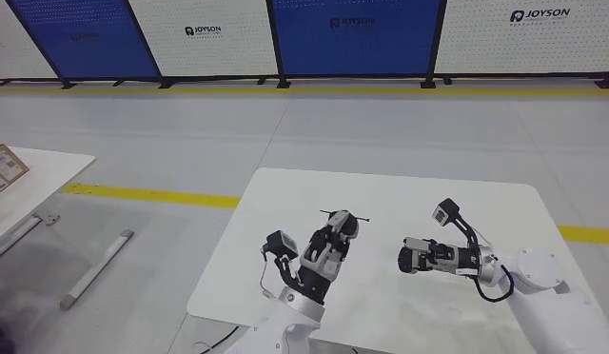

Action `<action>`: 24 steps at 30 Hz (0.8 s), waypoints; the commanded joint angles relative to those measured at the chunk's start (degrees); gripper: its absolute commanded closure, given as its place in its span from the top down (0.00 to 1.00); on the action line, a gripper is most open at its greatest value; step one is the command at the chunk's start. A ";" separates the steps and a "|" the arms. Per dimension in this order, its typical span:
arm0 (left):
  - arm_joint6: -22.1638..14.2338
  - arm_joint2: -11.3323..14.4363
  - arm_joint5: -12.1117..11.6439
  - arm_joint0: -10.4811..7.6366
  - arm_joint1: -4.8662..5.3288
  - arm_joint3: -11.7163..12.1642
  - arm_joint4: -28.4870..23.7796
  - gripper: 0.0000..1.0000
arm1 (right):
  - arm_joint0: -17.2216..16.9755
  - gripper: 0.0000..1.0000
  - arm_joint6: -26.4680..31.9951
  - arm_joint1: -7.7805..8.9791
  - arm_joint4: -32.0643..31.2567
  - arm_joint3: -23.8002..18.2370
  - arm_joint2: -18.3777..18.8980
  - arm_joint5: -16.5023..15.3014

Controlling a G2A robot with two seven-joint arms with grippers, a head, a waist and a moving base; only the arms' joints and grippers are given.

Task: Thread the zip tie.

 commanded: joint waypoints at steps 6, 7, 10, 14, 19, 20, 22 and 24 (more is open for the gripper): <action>2.67 -0.61 -3.51 -0.10 -0.26 -0.45 0.21 0.00 | 0.00 1.00 0.00 0.00 0.00 0.00 0.00 0.00; 2.67 -0.61 -3.51 -0.10 -0.26 -0.45 0.21 0.00 | 0.00 1.00 0.00 0.00 0.00 0.00 0.00 0.00; 2.40 -0.66 -3.28 -0.22 -0.26 -0.17 0.56 0.00 | 0.00 1.00 0.00 0.00 0.00 0.00 0.00 0.00; 3.10 -0.83 -0.50 -1.05 -0.40 2.85 4.49 0.00 | 0.00 1.00 0.00 0.00 0.00 0.00 0.00 0.00; 2.89 -0.30 4.59 -1.83 -0.36 8.15 13.61 0.00 | 0.00 1.00 0.00 0.00 0.00 0.00 0.00 0.00; 2.78 -0.14 4.91 -1.78 -0.35 8.95 15.01 0.00 | 0.00 1.00 0.00 0.00 0.00 0.00 0.00 0.00; 2.45 0.15 5.76 -1.66 -0.29 10.68 18.06 0.00 | 0.00 1.00 0.00 0.00 0.00 0.00 0.00 0.00; 2.60 0.68 5.82 -1.64 -0.32 12.80 21.03 0.00 | 0.00 1.00 0.00 0.00 0.00 0.00 0.00 0.00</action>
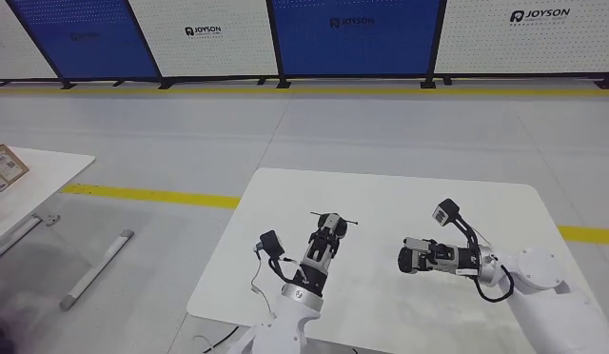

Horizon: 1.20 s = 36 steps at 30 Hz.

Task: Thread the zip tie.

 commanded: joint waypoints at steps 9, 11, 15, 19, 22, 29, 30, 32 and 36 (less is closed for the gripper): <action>0.79 0.87 -0.21 -1.73 -0.27 7.85 11.12 0.00 | 0.00 1.00 0.00 0.00 0.00 0.00 0.00 0.00; 0.51 0.66 0.26 -2.02 -0.20 9.28 13.79 0.00 | 0.00 1.00 0.00 0.00 0.00 0.00 0.00 0.00; -0.65 0.72 0.50 -1.11 -0.06 10.12 15.89 0.00 | 0.00 1.00 0.00 0.00 0.00 0.00 0.00 0.00; -0.65 0.72 0.50 -1.11 -0.06 10.12 15.89 0.00 | 0.00 1.00 0.00 0.00 0.00 0.00 0.00 0.00; -0.65 0.72 0.50 -1.11 -0.06 10.12 15.89 0.00 | 0.00 1.00 0.00 0.00 0.00 0.00 0.00 0.00; -5.28 0.49 5.56 -2.87 0.21 13.79 22.87 0.00 | 0.00 1.00 0.00 0.00 0.00 0.00 0.00 0.00; -6.54 0.45 6.21 -3.14 0.28 14.34 23.67 0.00 | 0.00 1.00 0.00 0.00 0.00 0.00 0.00 0.00; -9.45 0.13 7.28 -3.82 0.50 15.13 25.72 0.00 | 0.00 1.00 0.00 0.00 0.00 0.00 0.00 0.00; -13.49 -0.64 6.88 -4.16 0.64 14.82 23.70 0.00 | 0.00 1.00 0.00 0.00 0.00 0.00 0.00 0.00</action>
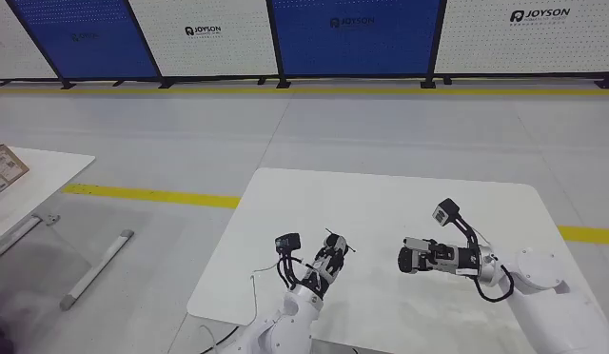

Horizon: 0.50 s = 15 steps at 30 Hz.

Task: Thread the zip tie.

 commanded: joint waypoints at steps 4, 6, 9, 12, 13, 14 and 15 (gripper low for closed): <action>0.06 -0.02 -0.12 0.02 0.00 -0.05 -0.08 0.00 | 0.00 1.00 0.00 0.00 0.00 0.00 0.00 0.00; 0.06 -0.02 -0.12 0.02 0.00 -0.05 -0.08 0.00 | 0.00 1.00 0.00 0.00 0.00 0.00 0.00 0.00; -1.45 -0.15 -0.28 0.00 0.04 0.24 -0.85 0.00 | 0.00 1.00 0.00 0.00 0.00 0.00 0.00 0.00; -7.71 -2.64 -1.50 0.10 0.72 0.87 -1.87 0.00 | 0.00 1.00 0.00 0.00 0.00 0.00 0.00 0.00; -9.76 -3.63 -2.20 0.27 1.02 0.78 -1.84 0.00 | 0.00 1.00 0.00 0.00 0.00 0.00 0.00 0.00; -12.58 -4.75 -2.91 0.72 1.37 0.65 -2.23 0.00 | 0.00 1.00 0.00 0.00 0.00 0.00 0.00 0.00; -14.46 -5.41 -3.47 1.19 1.62 0.38 -2.49 0.00 | 0.00 1.00 0.00 0.00 0.00 0.00 0.00 0.00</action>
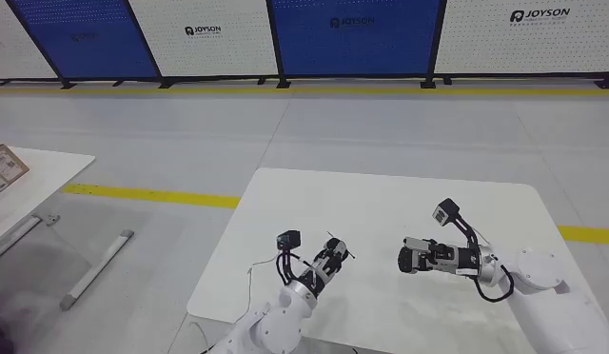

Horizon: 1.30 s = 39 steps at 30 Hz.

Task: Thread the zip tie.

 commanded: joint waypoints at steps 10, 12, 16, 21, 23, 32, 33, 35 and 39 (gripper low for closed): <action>-5.15 -1.29 -1.97 1.26 0.47 -1.32 -2.33 0.00 | 0.00 1.00 0.00 0.00 0.00 0.00 0.00 0.00; -2.63 -1.27 -3.68 1.32 0.19 -2.63 -5.33 0.00 | 0.00 1.00 0.00 0.00 0.00 0.00 0.00 0.00; 0.76 -1.93 -6.34 2.40 -0.36 -6.83 -15.87 0.00 | 0.00 1.00 0.00 0.00 0.00 0.00 0.00 0.00; 2.98 -3.06 -6.34 2.74 -0.78 -11.97 -24.99 0.00 | 0.00 1.00 0.00 0.00 0.00 0.00 0.00 0.00; 2.52 -3.18 -5.91 2.63 -0.98 -13.84 -29.82 0.00 | 0.00 1.00 0.00 0.00 0.00 0.00 0.00 0.00; 1.97 -3.86 -6.71 3.07 -0.91 -15.65 -30.63 0.00 | 0.00 1.00 0.00 0.00 0.00 0.00 0.00 0.00; 1.97 -3.86 -6.71 3.07 -0.91 -15.65 -30.63 0.00 | 0.00 1.00 0.00 0.00 0.00 0.00 0.00 0.00; 1.97 -3.86 -6.71 3.07 -0.91 -15.65 -30.63 0.00 | 0.00 1.00 0.00 0.00 0.00 0.00 0.00 0.00; 2.69 -3.46 -9.80 2.78 -1.22 -16.54 -34.41 0.00 | 0.00 1.00 0.00 0.00 0.00 0.00 0.00 0.00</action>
